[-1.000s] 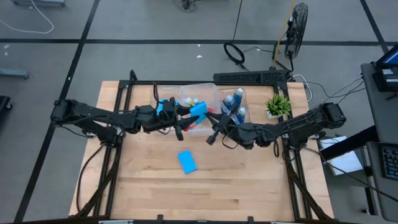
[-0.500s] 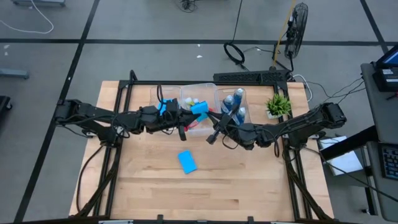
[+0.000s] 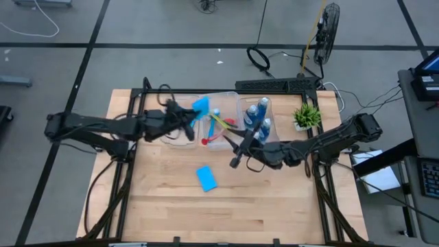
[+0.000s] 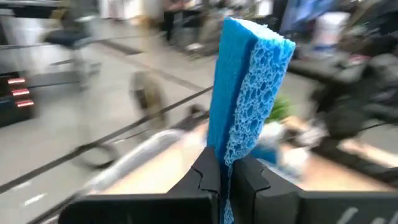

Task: Pick & Place Kitchen Sink Supplies
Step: Put the blue dishwashing sponge into the left transparent bin

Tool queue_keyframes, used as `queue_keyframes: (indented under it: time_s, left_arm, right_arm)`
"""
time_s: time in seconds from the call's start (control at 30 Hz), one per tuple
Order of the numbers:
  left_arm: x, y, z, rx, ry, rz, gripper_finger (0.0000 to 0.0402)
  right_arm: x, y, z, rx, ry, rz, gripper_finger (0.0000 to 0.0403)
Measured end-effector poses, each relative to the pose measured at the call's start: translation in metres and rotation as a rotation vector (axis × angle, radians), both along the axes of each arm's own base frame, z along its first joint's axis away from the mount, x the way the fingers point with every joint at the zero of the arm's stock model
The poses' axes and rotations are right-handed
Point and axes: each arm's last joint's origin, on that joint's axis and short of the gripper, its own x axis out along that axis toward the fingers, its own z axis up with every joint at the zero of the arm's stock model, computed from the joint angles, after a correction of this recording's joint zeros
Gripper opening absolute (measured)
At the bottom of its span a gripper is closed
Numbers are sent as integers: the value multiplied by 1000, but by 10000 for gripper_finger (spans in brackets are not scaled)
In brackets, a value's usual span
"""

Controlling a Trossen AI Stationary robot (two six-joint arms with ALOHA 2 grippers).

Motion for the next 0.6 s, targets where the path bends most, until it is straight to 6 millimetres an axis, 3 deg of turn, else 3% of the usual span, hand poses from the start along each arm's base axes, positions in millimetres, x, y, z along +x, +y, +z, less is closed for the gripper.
queue_keyframes:
  time_s: [0.2, 0.37, 0.6]
  left_arm:
    - [-57, 8, 10, -65, 87, 205, 7]
    - [-95, 12, 2, -222, 142, 308, 7]
    - [-112, 14, -10, -414, 221, 299, 7]
  right_arm:
    - [-4, 11, 2, -6, 1, 32, 149]
    - [-16, 17, 13, -17, -4, 62, 157]
    - [-49, 23, 40, -5, -26, 122, 157]
